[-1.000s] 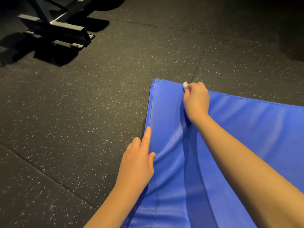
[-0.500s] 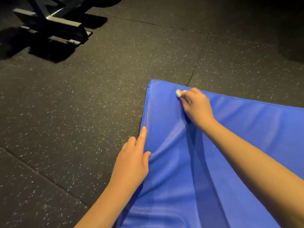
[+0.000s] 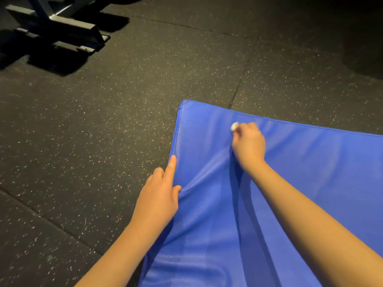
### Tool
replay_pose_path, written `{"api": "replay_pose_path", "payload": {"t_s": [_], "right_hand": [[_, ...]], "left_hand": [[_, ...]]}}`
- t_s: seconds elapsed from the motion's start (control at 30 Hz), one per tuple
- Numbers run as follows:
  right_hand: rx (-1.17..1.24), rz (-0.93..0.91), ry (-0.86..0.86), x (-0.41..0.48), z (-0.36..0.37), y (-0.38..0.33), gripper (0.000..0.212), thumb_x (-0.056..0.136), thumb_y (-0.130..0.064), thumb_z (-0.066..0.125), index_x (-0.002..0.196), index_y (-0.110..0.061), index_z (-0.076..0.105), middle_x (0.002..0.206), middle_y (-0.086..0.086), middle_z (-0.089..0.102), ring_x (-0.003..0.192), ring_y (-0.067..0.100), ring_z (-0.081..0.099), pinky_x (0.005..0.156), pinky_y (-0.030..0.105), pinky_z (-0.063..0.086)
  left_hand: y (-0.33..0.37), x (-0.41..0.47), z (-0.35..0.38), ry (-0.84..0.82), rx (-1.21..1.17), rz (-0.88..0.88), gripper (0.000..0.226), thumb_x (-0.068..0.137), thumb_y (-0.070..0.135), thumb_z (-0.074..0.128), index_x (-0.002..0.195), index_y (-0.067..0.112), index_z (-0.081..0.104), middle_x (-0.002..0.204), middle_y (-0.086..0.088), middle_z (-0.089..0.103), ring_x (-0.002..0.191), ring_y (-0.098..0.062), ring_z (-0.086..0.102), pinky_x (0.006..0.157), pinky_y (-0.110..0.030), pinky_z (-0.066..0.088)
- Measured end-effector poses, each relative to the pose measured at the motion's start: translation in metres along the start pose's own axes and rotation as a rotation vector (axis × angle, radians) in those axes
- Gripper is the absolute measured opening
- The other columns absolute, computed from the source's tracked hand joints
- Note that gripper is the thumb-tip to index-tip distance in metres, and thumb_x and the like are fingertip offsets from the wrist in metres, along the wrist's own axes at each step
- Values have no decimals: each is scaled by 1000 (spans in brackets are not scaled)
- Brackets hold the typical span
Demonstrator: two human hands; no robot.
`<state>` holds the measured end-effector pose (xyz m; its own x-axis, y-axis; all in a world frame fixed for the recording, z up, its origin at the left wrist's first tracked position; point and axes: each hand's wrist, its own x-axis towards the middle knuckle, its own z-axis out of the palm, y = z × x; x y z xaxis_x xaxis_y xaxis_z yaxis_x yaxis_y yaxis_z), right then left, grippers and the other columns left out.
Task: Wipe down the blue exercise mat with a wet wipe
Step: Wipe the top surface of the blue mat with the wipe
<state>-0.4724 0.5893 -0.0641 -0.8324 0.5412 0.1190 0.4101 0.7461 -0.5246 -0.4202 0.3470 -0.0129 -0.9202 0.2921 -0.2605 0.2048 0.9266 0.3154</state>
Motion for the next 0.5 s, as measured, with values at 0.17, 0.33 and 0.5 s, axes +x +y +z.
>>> {"api": "replay_pose_path", "payload": {"t_s": [0.17,0.33,0.5], "right_hand": [[-49,-335,-164,-29,5,2,35,100,-31,48,80,-7,62,80,10,52,75,31,52,55,34,40],[-15,-150,-96,-32,8,3,14,89,-7,58,79,-3,66,76,19,55,66,40,56,52,33,32],[-137,-485,-310,-35,12,10,30,98,-25,50,80,-5,62,79,13,55,73,35,55,51,31,33]], "left_hand": [[-6,12,7,-28,-15,-3,73,99,30,46,153,27,-3,100,2,33,86,-17,38,70,-28,33],[-11,16,13,-16,-39,-1,71,99,29,46,154,26,1,106,-2,39,91,-21,46,73,-31,40],[-21,25,22,-14,-40,32,67,101,29,43,154,24,4,108,-4,41,92,-23,47,74,-33,41]]}}
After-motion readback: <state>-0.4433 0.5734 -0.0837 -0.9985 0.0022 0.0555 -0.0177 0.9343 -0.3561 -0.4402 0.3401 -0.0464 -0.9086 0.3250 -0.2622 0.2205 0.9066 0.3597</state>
